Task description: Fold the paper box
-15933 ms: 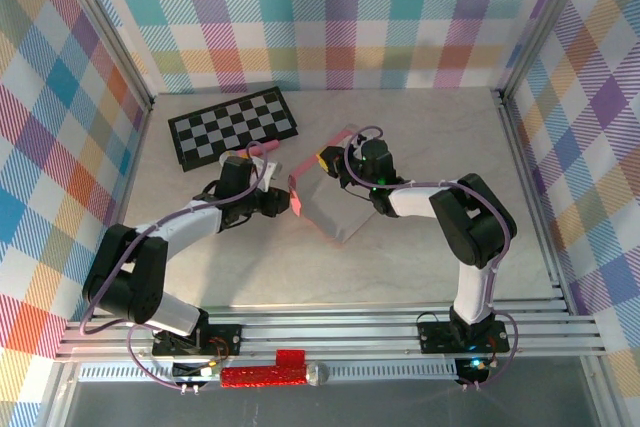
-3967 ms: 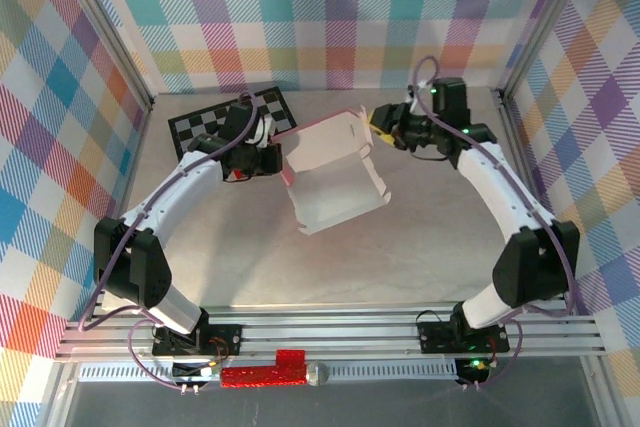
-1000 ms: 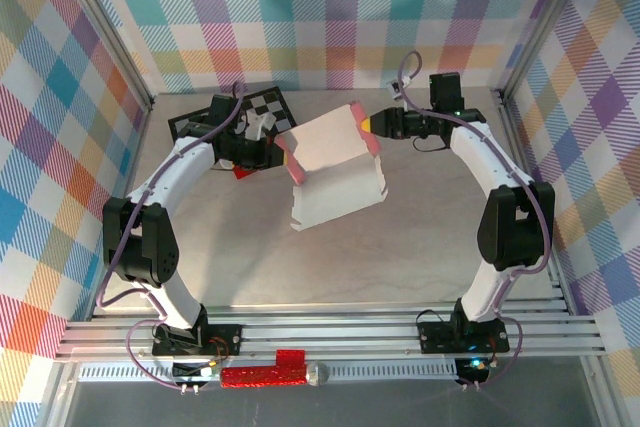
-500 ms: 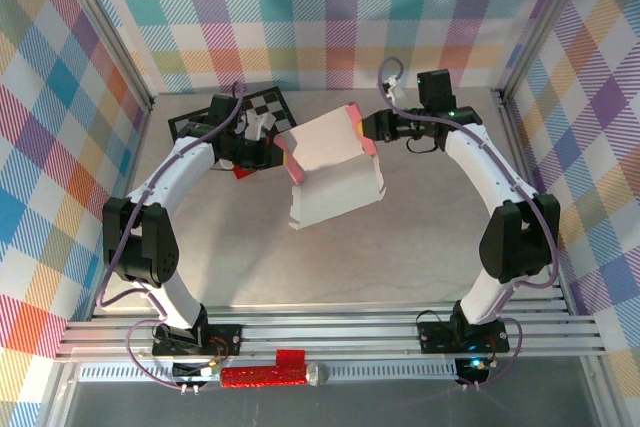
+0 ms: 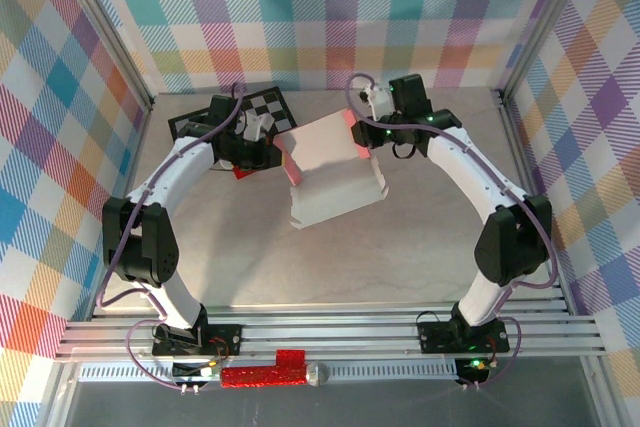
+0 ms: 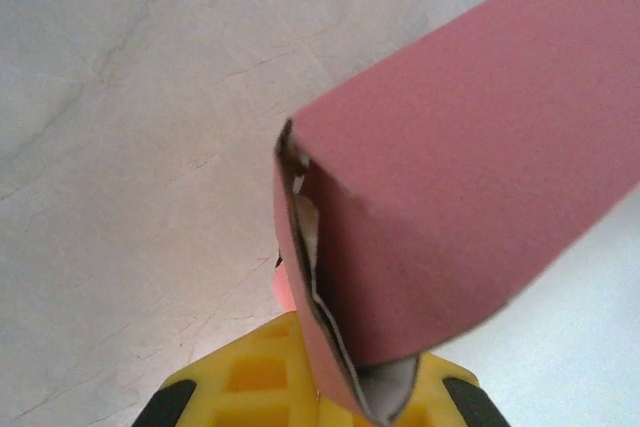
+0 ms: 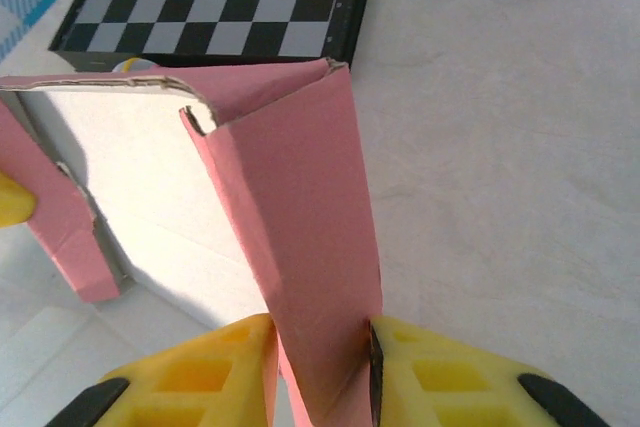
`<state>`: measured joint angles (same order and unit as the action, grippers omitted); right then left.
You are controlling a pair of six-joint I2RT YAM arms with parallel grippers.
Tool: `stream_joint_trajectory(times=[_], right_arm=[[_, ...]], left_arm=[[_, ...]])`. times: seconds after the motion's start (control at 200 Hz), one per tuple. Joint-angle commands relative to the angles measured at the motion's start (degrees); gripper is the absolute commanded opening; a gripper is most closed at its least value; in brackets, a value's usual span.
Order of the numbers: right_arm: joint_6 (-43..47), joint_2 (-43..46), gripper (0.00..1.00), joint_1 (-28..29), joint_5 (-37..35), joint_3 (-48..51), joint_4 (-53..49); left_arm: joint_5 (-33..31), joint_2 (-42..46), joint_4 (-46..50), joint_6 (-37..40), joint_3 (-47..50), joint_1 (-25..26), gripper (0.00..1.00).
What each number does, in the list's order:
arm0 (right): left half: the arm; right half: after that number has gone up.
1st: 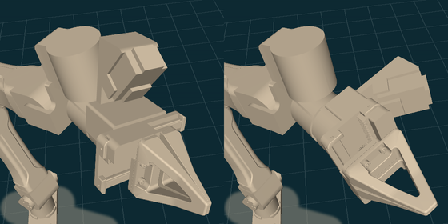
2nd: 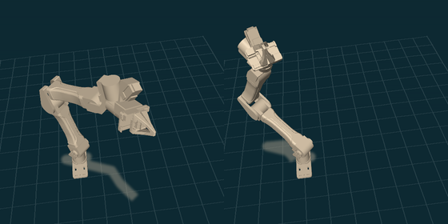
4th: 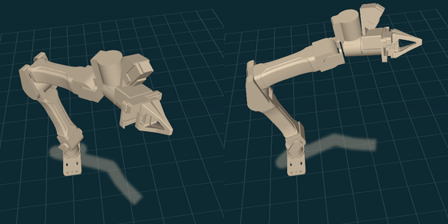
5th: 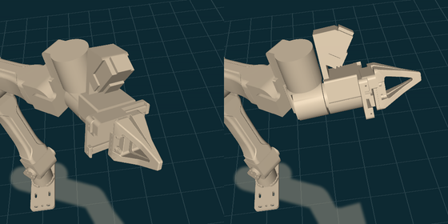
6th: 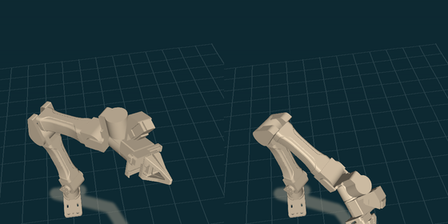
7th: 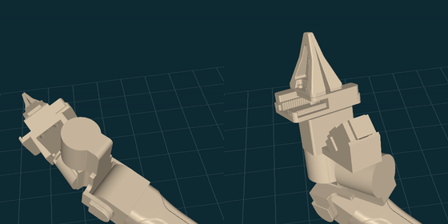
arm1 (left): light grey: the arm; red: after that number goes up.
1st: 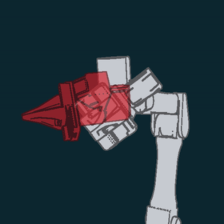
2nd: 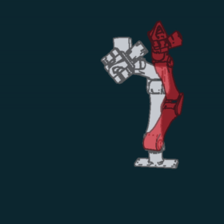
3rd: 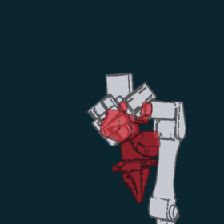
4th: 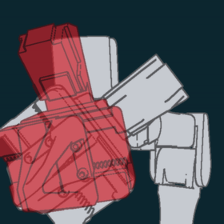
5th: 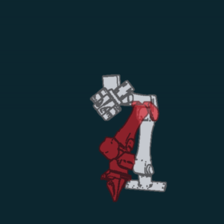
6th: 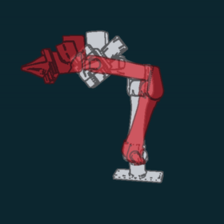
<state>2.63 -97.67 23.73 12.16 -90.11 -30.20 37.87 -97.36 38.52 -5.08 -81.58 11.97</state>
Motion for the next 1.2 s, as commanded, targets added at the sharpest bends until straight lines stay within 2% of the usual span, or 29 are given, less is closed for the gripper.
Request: stream_joint_trajectory(times=[0.0,0.155,0.255,0.37,0.585,0.705,0.8,1.03,1.195], right_arm=[[0.41,-0.78,0.27,1.90,-4.95,-2.08,-2.13],[-1.07,-2.30,0.27,2.68,-9.48,-3.59,-3.29],[-2.11,-2.63,0.30,2.84,-9.25,-3.95,-3.51],[-2.53,-2.59,0.30,2.82,-8.01,-4.02,-3.52],[-2.92,-2.49,0.33,2.09,-3.02,-4.82,-5.34],[-4.75,-2.20,0.38,-0.25,4.96,-4.73,-5.83],[-5.13,-2.68,0.40,-1.37,7.82,-5.21,-6.81],[-5.39,-4.50,0.41,-1.25,7.74,-6.27,-7.79],[-4.88,-6.02,0.35,-0.06,2.59,-7.92,-8.78]], left_arm=[[2.56,0.05,-0.64,-0.19,-1.34,0.51,0.00],[2.21,0.00,-0.38,-0.02,-1.46,0.86,0.00],[2.12,0.09,-0.29,0.07,-1.40,0.95,0.00],[1.95,0.13,-0.25,0.07,-1.41,0.95,0.00],[1.64,0.10,-0.12,-0.10,-1.22,0.95,0.00],[1.42,0.08,0.06,-0.28,-1.33,0.95,0.00],[1.42,0.03,-0.03,-0.37,-1.40,0.95,0.00],[1.51,-0.40,0.06,-0.54,-1.92,1.17,0.00],[1.25,-0.39,0.19,-0.54,-2.09,1.48,0.00]])
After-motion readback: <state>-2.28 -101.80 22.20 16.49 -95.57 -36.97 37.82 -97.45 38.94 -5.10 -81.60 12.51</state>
